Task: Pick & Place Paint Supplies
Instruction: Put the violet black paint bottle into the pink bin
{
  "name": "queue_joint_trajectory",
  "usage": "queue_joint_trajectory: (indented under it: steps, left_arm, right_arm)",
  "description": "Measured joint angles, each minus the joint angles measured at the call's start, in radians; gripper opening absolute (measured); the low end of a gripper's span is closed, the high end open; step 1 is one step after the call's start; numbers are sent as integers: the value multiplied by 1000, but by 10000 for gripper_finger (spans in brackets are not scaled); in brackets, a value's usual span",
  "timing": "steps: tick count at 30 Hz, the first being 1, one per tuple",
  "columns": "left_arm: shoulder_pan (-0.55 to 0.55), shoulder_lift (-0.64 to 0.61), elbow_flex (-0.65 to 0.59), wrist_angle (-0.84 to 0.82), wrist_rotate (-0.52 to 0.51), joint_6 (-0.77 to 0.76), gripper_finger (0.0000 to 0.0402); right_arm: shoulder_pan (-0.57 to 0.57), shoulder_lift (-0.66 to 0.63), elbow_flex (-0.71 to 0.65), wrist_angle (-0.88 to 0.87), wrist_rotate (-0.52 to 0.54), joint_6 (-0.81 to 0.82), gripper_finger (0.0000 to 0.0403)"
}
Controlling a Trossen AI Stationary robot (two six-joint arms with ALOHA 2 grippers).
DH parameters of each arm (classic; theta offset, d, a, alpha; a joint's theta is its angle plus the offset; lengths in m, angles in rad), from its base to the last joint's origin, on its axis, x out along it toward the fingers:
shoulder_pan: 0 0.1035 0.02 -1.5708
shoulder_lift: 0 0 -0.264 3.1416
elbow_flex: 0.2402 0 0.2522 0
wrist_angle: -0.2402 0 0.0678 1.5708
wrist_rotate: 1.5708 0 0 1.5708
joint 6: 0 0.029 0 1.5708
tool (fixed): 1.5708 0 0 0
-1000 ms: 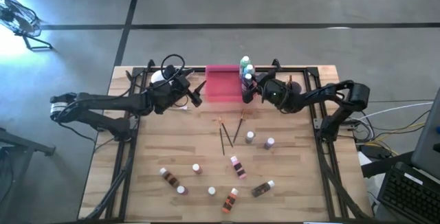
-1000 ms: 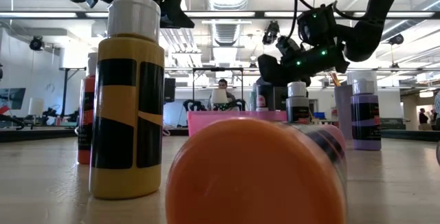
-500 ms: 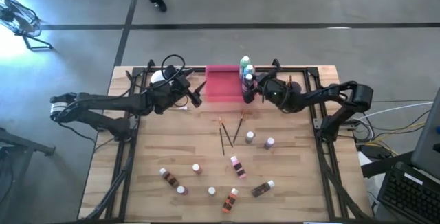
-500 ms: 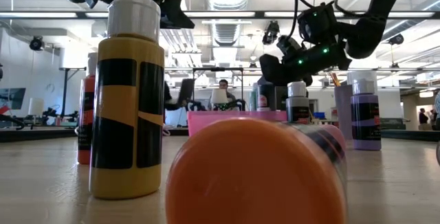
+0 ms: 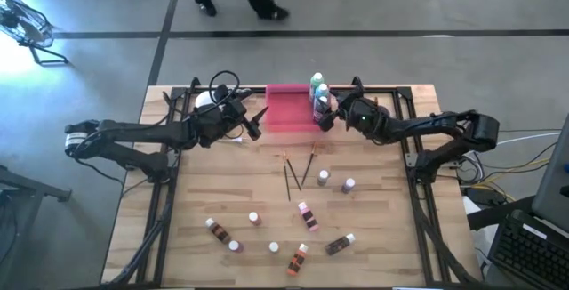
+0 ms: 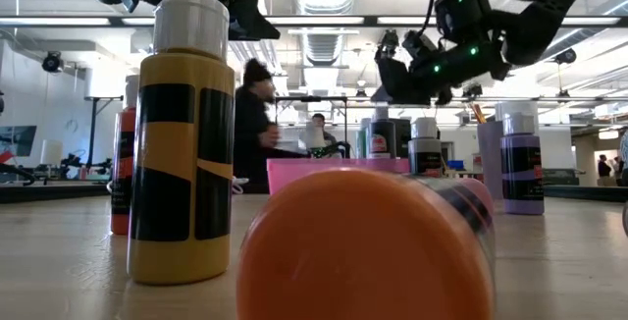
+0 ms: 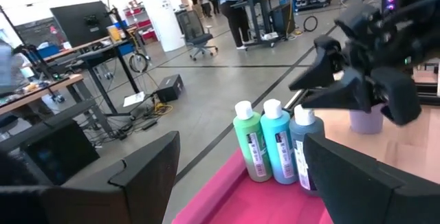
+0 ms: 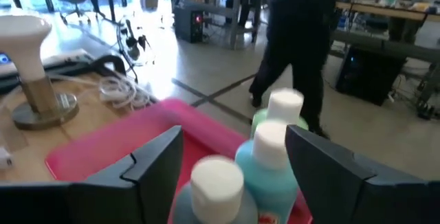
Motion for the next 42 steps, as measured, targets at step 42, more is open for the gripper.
queue_joint_trajectory:
  steps: [42]
  left_arm:
    - [0,0,-1,-26,-2,-2,312]
  right_arm:
    - [942,-218,583,-2024,94,1063,137]
